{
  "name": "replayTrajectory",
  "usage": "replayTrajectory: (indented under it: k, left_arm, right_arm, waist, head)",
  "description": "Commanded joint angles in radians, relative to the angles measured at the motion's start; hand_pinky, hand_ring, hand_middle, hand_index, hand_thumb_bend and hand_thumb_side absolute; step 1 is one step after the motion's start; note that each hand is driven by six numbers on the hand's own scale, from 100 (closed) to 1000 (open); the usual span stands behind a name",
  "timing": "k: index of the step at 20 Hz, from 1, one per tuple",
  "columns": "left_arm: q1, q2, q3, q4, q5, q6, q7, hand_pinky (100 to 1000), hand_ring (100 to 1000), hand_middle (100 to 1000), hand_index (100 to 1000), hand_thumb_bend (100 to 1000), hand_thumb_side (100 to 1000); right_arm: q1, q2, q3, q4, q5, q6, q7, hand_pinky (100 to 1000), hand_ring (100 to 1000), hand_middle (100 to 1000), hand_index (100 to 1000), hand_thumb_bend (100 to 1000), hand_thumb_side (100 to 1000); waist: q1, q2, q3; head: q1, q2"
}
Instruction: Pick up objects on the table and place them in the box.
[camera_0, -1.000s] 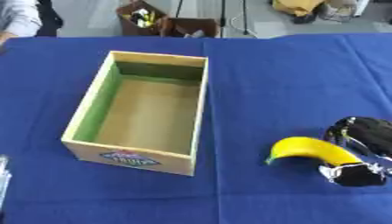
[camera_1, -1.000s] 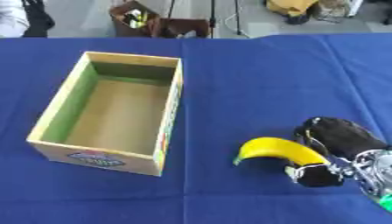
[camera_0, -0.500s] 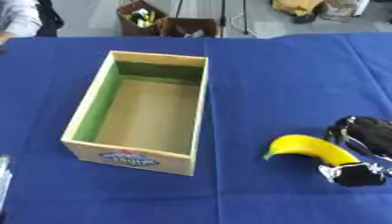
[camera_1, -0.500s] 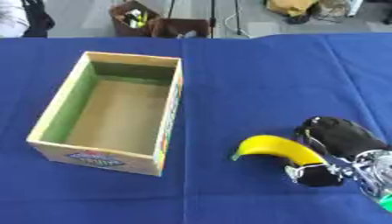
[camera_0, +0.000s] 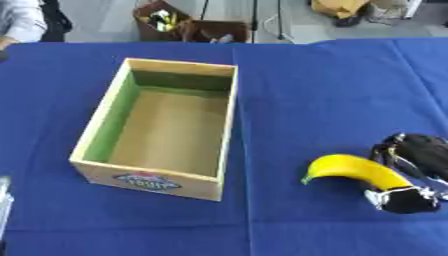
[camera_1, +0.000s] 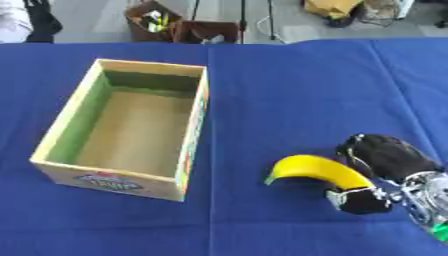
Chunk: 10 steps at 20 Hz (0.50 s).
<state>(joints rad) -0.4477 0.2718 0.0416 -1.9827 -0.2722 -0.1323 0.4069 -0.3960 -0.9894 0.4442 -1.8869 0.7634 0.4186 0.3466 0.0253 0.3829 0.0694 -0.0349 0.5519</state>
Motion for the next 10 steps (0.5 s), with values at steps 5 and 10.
replayTrajectory:
  k: [5, 10]
  left_arm:
    - [-0.009, 0.007, 0.001, -0.017, 0.004, 0.000, -0.002, 559, 692, 750, 903, 100, 1000]
    - [-0.009, 0.007, 0.001, -0.017, 0.003, 0.001, -0.002, 559, 692, 750, 903, 100, 1000]
  right_arm:
    - [-0.004, -0.020, -0.021, -0.019, -0.021, 0.015, -0.046, 703, 760, 471, 623, 104, 480]
    - [0.002, -0.025, -0.026, -0.028, -0.025, 0.018, -0.065, 695, 754, 462, 613, 100, 476]
  waist:
    - [-0.003, -0.022, -0.001]
    - [-0.003, -0.024, -0.004]
  head:
    - [0.000, -0.010]
    - [0.002, -0.011]
